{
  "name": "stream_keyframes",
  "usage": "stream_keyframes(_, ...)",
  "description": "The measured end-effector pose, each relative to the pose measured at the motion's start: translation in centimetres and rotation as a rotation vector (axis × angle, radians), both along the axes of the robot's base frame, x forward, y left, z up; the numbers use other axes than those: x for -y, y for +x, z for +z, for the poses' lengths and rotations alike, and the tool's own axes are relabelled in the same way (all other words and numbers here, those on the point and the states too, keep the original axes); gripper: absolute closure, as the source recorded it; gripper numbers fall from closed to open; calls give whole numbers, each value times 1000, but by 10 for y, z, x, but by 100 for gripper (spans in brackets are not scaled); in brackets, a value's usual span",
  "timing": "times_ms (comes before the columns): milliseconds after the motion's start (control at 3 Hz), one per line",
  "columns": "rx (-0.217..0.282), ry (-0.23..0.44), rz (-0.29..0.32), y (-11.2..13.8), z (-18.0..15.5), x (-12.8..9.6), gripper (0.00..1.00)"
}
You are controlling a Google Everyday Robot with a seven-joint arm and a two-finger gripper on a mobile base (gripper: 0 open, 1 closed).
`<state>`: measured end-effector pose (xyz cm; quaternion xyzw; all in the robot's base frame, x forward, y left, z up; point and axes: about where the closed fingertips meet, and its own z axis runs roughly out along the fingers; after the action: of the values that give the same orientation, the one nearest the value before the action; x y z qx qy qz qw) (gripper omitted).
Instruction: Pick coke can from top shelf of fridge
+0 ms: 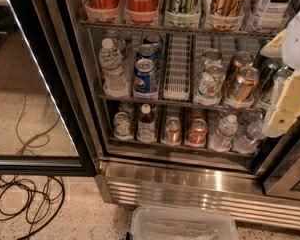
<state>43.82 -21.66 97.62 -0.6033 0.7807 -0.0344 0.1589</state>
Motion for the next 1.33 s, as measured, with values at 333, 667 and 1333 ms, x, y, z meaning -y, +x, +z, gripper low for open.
stream_keyframes(333,0,0,0,0,0,0,0)
stream_keyframes(667,21,38,-5,4,-1,-17,0)
stream_keyframes(1333,157,203,-136,23,6,-84,0)
